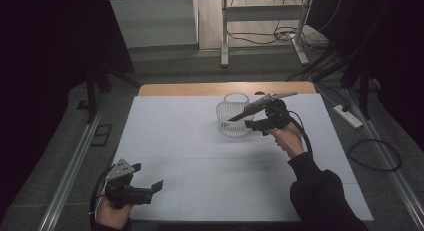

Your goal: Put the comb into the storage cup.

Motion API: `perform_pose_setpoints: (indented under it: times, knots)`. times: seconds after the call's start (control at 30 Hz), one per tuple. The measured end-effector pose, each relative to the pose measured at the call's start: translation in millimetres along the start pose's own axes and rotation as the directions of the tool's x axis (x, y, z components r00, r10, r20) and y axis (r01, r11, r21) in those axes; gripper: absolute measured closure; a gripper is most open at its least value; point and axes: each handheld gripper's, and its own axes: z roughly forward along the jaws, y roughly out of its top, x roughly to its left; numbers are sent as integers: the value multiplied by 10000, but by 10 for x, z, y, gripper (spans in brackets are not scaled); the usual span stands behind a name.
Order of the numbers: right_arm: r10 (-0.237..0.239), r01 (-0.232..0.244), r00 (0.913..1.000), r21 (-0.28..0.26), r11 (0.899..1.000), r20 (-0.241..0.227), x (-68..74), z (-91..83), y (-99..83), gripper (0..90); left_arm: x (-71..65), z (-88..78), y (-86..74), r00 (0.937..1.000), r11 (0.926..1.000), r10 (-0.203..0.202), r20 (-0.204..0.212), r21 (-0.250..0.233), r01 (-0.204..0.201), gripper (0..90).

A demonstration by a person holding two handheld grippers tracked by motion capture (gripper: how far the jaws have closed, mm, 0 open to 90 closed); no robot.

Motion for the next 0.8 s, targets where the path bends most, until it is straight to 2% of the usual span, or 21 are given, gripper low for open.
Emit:
perform_pose_setpoints:
  times: [0.53,0.8]
  knots:
    - [-140,141,9999,-60,9999,35,37,-117,-70,1,10,-5,-2,10000,10000,-53,-8,-11,53,0]
    - [-430,430,9990,-38,9991,121,82,-137,-134,0,26,-21,-9,9999,9999,-107,34,-79,108,0]
